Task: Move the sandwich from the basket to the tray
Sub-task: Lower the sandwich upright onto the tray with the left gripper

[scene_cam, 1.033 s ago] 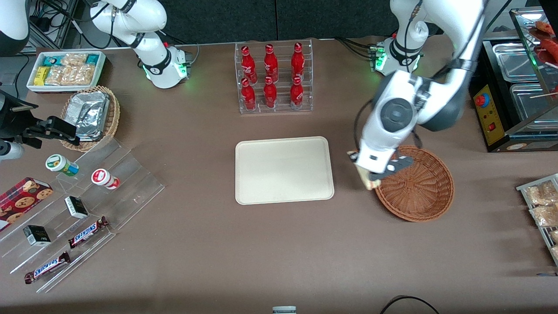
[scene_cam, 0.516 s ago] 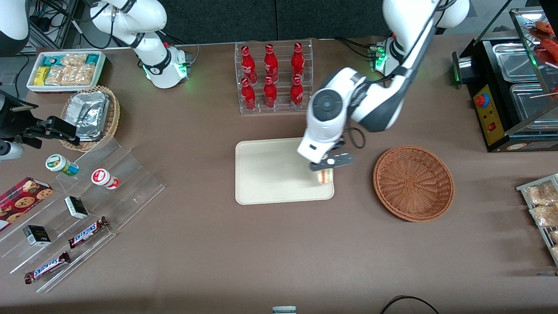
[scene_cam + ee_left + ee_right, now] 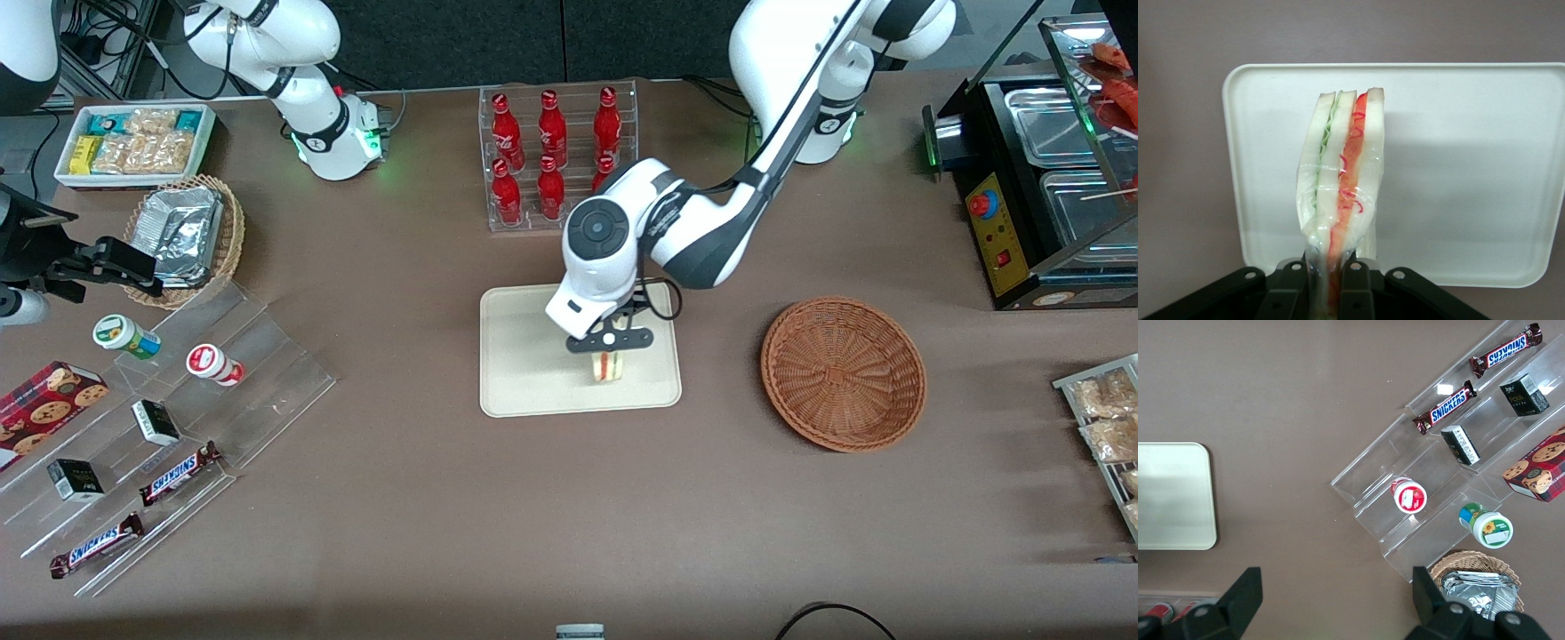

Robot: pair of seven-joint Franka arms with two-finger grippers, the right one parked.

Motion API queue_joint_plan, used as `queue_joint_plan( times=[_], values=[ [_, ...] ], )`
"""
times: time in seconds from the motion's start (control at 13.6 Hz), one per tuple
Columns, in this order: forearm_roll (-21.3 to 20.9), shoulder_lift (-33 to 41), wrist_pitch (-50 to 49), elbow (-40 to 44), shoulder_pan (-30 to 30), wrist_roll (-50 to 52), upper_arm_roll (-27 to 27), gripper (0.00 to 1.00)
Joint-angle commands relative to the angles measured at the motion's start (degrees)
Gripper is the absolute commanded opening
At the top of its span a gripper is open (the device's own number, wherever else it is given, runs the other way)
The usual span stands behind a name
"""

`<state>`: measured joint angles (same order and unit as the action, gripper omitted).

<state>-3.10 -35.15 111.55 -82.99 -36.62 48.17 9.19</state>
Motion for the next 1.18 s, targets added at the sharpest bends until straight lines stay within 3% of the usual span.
queue_joint_plan(
  times=[0.0,0.52,0.96,1.03,1.11],
  values=[
    [-0.51,-4.57,-1.42,5.28,-2.57,-0.71,-0.76,0.00],
    [-0.77,-11.78,-2.48,10.47,-4.16,-0.80,-0.93,0.00],
    [-0.86,-12.75,-2.48,11.00,-4.25,-0.80,-1.02,0.00],
    [-0.86,-12.84,-2.39,11.00,-4.51,-0.80,-1.02,0.03],
    [-0.86,-13.10,-2.30,11.00,-4.51,-0.80,-1.02,0.30]
  ],
)
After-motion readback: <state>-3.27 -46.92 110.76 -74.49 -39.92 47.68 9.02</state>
